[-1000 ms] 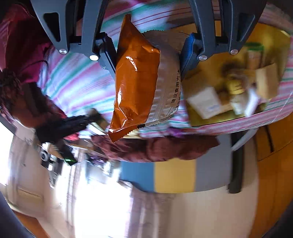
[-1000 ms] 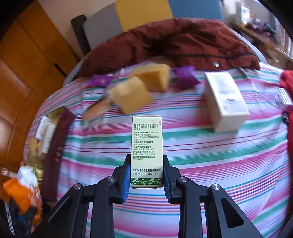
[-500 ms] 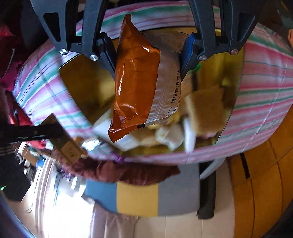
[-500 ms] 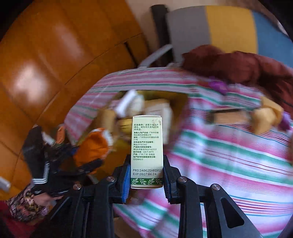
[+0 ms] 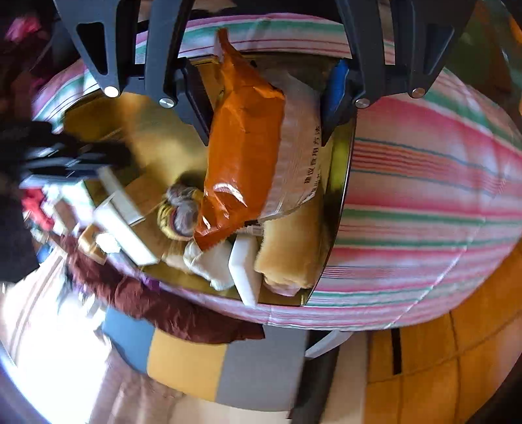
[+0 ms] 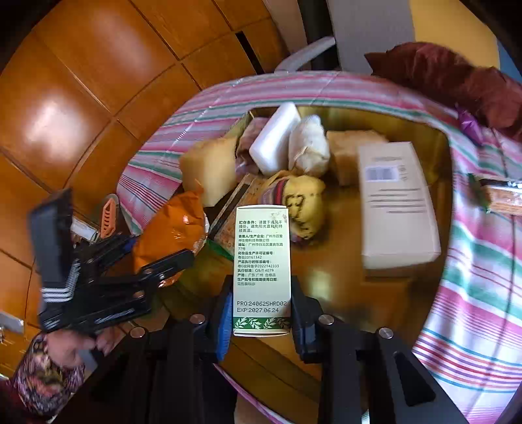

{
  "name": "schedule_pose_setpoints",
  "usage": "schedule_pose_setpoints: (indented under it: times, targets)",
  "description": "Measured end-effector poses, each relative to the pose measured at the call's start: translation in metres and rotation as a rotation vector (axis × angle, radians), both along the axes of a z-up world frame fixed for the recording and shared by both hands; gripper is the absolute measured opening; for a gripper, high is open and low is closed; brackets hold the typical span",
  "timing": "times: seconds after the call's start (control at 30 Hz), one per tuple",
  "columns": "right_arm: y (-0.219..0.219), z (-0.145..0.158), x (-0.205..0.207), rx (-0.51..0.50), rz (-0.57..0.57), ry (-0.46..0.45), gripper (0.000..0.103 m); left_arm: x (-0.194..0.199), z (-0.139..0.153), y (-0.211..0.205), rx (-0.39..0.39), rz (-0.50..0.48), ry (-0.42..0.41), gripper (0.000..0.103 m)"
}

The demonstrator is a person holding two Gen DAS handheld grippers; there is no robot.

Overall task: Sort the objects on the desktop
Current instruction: 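Open both tools to drop the snack bag and green box into the tray, then move both tools back toward the cracker pack and white herbal box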

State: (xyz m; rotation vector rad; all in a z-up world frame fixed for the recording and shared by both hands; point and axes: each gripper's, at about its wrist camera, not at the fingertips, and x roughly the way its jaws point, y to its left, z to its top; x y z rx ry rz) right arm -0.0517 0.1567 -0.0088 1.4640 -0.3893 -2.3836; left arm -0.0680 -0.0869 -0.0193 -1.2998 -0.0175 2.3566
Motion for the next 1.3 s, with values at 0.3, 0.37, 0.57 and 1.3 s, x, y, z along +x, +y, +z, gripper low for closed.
schedule_pose_setpoints:
  times: [0.3, 0.37, 0.57, 1.3]
  targets:
    - [-0.006, -0.007, 0.002, -0.070, -0.001, -0.006, 0.045, 0.029, 0.035, -0.001, -0.006, 0.035, 0.215, 0.062]
    - [-0.003, -0.007, 0.007, -0.072, -0.004, -0.002, 0.045, 0.023, 0.028, 0.010, -0.083, 0.021, 0.199, 0.059]
    - [0.006, 0.001, 0.023, -0.093, -0.020, 0.016, 0.045, 0.006, 0.010, 0.025, -0.207, 0.029, 0.220, 0.045]
    - [0.110, 0.024, 0.073, -0.073, -0.229, 0.098, 0.054, 0.039, 0.053, 0.050, 0.114, 0.105, 0.208, 0.061]
